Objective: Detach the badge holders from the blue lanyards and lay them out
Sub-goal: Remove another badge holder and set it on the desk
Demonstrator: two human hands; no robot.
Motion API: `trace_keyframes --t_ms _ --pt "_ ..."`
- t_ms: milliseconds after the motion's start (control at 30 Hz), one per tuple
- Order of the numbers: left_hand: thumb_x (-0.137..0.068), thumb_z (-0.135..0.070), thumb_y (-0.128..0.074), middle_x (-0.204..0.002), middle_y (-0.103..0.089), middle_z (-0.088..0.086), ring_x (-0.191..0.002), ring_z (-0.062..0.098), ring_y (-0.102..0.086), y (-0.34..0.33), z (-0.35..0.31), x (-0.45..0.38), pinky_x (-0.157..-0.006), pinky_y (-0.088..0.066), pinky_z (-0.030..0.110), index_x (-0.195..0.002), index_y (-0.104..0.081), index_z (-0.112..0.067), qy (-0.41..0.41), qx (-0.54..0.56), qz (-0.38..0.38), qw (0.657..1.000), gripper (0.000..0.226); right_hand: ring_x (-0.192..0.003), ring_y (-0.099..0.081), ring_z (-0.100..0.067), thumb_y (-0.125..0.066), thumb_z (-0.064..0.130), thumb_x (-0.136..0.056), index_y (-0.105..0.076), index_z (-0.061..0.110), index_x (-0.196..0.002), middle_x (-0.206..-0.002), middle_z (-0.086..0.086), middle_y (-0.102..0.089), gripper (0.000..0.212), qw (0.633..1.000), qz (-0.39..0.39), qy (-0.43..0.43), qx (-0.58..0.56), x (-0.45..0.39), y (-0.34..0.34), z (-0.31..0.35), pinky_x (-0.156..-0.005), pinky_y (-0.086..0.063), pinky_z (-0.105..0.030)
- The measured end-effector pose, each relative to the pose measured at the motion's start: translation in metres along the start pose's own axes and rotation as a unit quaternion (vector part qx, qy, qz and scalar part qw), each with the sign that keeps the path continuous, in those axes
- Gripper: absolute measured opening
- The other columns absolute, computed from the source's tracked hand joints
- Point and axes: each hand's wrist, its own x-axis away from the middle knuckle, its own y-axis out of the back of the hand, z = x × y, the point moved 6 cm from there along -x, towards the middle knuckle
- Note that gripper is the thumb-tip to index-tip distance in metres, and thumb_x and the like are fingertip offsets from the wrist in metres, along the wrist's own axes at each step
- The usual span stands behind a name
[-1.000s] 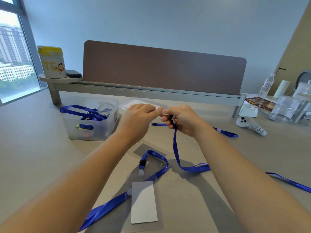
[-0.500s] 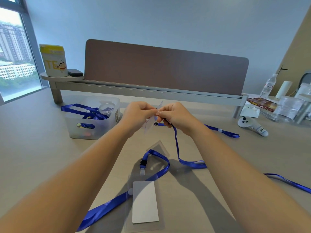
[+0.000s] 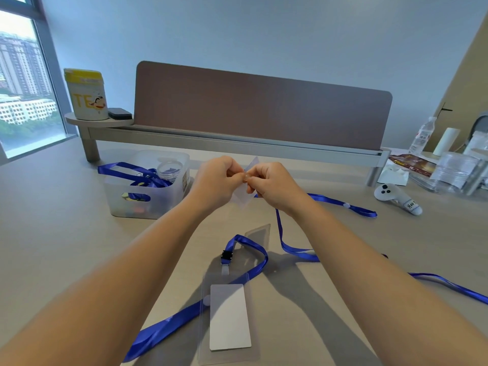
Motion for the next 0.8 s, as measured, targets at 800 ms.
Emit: trace_keyframes --t_ms 800 --pt "-0.084 -0.009 -0.057 -0.087 -0.061 0.014 -0.081 0.024 -0.061 0.002 0.007 -0.012 -0.083 -0.052 0.033 -0.092 -0.062 0.004 0.087 0.061 0.195 0.975 0.016 -0.057 -0.049 -0.005 -0.048 0.013 -0.093 -0.064 -0.002 -0.101 -0.063 0.005 -0.055 0.024 0.998 0.060 0.006 -0.003 -0.004 -0.007 0.000 -0.052 -0.043 -0.009"
